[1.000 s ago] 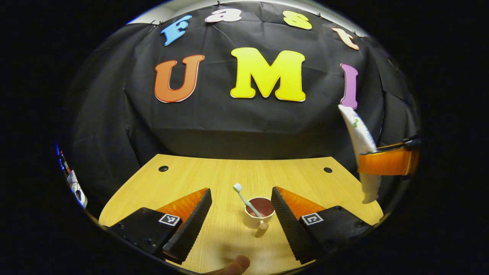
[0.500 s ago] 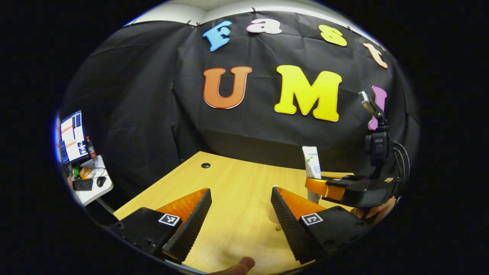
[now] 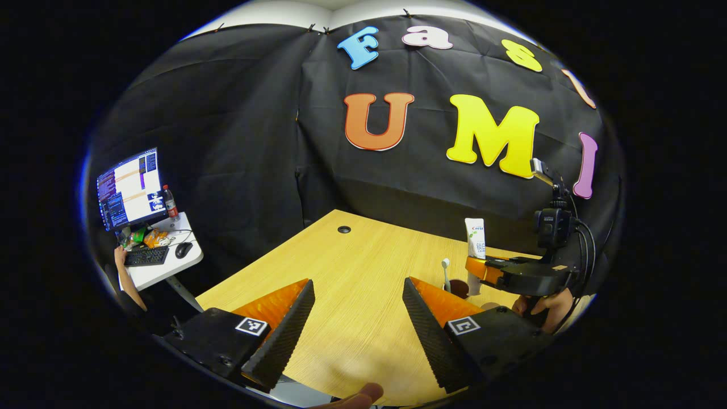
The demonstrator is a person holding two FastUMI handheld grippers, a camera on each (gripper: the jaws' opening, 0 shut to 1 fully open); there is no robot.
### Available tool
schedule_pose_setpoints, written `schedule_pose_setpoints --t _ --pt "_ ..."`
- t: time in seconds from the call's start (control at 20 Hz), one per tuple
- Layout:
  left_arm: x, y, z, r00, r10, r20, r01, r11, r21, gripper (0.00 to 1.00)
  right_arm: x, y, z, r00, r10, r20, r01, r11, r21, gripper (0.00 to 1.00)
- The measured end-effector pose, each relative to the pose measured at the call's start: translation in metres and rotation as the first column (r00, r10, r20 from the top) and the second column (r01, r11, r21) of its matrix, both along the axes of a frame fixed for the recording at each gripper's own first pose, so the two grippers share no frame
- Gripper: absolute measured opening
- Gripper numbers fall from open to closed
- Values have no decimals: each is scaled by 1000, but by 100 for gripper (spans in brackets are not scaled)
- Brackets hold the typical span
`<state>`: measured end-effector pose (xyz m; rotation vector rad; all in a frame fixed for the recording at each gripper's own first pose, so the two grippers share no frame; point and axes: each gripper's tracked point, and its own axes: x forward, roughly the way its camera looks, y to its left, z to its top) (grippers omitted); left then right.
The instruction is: Put the toothbrush and toothpaste on the desktop into the cup, then pick up the cup and place it on the coaster on the desktop.
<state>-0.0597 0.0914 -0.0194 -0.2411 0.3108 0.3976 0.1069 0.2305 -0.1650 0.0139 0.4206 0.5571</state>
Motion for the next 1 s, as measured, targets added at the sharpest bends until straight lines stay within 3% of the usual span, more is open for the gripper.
schedule_pose_setpoints --t 0.35,0.55,0.6,0.75,0.85,1.0 --pt "9 -10 -7 998 -68 -16 69 998 13 99 9 1 -23 999 -29 -30 28 999 -40 30" --pt "21 -17 -12 994 -108 -24 108 994 -10 98 3 -3 -16 1000 -22 -21 22 1000 -20 42" --pt "26 -19 -15 992 -125 -23 124 992 -18 99 -2 -7 -9 1000 -22 -12 22 1000 -15 49" --pt "46 -35 -27 978 -200 -52 197 979 -49 98 -15 -20 14 1000 -18 25 18 1000 7 89" --pt "60 -51 -39 962 -261 -78 256 964 -74 98 -22 -36 34 997 -41 59 40 999 23 98" --pt "81 -74 -59 931 -340 -130 328 939 -107 98 -33 -64 63 992 -84 97 80 996 45 95"
